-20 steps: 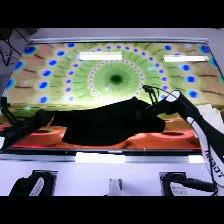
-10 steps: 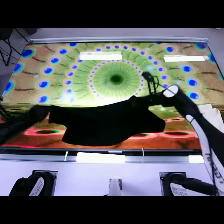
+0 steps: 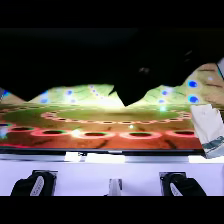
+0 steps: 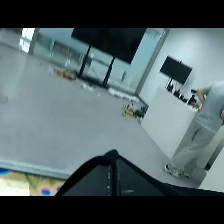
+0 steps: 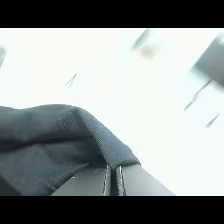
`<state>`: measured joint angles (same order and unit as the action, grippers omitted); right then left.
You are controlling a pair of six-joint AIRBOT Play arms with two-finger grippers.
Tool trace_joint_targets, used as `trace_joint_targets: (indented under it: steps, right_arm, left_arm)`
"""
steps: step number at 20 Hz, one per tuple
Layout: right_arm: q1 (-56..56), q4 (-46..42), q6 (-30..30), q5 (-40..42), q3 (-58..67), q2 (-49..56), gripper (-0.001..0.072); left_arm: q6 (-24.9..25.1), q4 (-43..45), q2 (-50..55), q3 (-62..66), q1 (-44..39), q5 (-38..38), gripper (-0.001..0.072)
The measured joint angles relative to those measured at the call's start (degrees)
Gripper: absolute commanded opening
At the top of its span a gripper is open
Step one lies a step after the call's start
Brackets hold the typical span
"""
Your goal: Fold the shirts.
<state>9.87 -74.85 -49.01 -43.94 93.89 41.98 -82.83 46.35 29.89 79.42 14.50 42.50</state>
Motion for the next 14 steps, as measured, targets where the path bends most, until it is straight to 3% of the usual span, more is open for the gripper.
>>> trace_joint_targets:
  steps: [8, 14]
  right_arm:
    - [0.0, -9.3, -4.7, -4.8, 2.9, -6.2, 0.0023]
    - [0.0, -17.2, -7.4, -17.7, 1.2, 5.6, 0.0025]
  left_arm:
    - [-5.7, 11.8, 0.3, 7.2, 1.4, 12.5, 0.0034]
    - [-9.0, 16.5, 6.1, -3.6, 1.4, 22.0, 0.0034]
